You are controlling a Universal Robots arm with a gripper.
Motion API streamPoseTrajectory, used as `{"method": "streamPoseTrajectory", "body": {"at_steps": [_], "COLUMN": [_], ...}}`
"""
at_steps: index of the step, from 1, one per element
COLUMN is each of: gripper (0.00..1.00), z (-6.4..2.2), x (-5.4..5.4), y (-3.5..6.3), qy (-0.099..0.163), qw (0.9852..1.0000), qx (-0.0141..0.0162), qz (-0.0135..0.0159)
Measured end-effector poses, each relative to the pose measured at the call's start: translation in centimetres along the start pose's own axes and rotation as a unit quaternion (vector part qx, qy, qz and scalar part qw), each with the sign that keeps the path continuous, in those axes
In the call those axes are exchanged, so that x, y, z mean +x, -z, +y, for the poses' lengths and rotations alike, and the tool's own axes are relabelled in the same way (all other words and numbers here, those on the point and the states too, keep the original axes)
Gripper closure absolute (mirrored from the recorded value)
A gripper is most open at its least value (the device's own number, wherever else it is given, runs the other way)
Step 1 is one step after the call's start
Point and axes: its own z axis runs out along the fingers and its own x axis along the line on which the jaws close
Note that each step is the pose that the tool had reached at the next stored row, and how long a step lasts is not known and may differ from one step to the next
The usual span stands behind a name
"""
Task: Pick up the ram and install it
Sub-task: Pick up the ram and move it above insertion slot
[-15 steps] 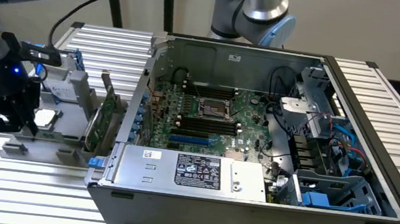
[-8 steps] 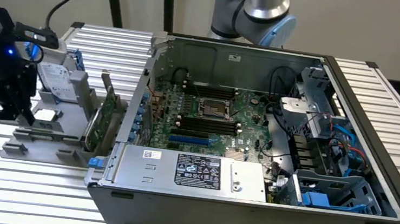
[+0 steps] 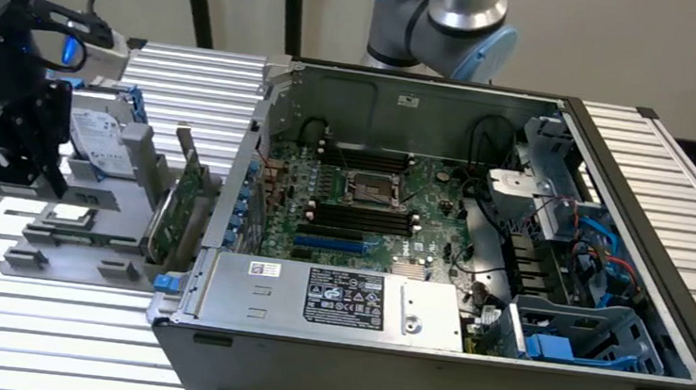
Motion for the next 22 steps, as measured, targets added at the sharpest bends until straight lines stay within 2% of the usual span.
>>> {"method": "streamPoseTrajectory", "body": {"at_steps": [12,16,22], "gripper": [1.0,1.0,1.0], "z": [-4.0,-5.66,-8.35], "x": [0.3,0.4,0.4], "y": [4.37,5.36,6.3], "qy": [0.001,0.001,0.001], "qw": [1.0,1.0,1.0], "qx": [-0.0001,-0.0001,-0.0001], "qz": [-0.0059,-0.0063,-0.0064]}}
